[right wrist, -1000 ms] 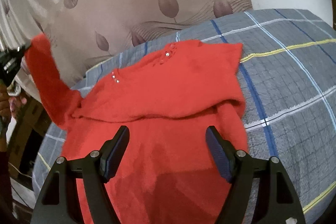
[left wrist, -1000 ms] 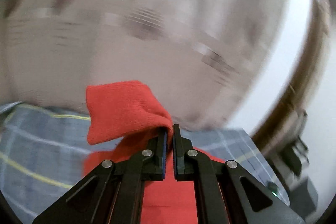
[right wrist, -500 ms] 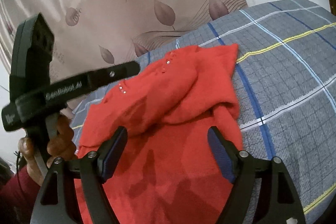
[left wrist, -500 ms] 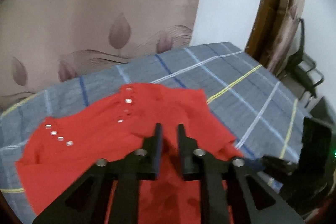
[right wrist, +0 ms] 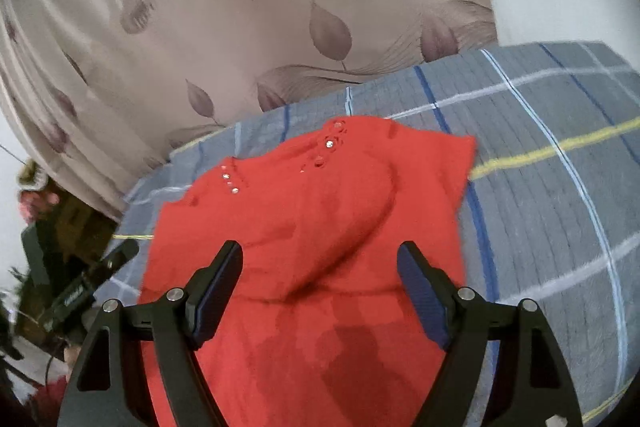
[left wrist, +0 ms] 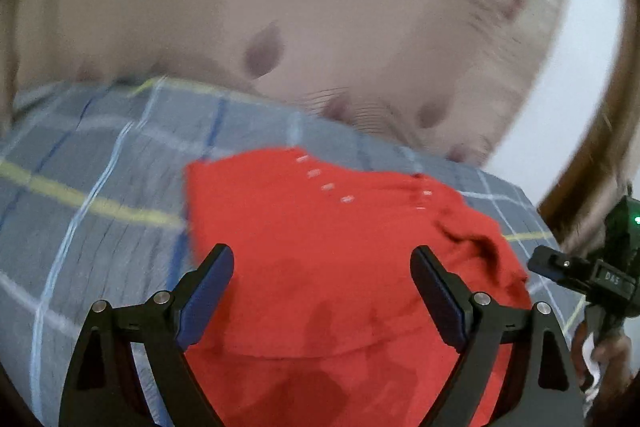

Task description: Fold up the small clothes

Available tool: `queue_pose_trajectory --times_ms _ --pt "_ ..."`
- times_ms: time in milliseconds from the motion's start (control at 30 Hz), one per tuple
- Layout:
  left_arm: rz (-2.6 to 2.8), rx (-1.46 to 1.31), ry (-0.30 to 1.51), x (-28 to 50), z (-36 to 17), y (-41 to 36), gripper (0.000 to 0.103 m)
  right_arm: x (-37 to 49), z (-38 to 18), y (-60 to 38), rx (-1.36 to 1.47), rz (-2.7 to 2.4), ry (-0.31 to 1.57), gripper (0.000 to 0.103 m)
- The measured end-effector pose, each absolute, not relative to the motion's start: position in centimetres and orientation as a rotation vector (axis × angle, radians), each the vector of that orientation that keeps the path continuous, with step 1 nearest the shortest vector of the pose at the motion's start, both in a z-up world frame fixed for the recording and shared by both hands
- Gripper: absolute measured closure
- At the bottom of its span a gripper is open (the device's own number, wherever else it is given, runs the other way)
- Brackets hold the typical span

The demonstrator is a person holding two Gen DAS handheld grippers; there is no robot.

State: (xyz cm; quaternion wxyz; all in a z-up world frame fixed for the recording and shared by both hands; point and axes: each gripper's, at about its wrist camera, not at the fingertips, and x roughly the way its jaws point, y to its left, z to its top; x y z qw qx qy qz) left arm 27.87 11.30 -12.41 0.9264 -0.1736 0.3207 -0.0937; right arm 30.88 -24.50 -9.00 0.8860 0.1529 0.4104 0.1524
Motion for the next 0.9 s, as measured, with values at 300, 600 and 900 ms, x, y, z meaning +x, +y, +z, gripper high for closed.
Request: queue_pose_trajectory --times_ms 300,600,900 --pt "-0.171 -0.504 0.666 27.4 -14.8 13.2 0.013 35.7 -11.7 -22.2 0.169 0.119 1.011 0.091" --pt "-0.159 -0.569 0.65 27.3 -15.3 13.9 0.013 31.6 -13.5 -31.9 0.765 0.371 0.918 0.084" --pt "-0.145 -0.54 0.656 27.5 -14.9 13.5 0.013 34.1 -14.0 -31.0 0.761 0.308 0.975 0.088"
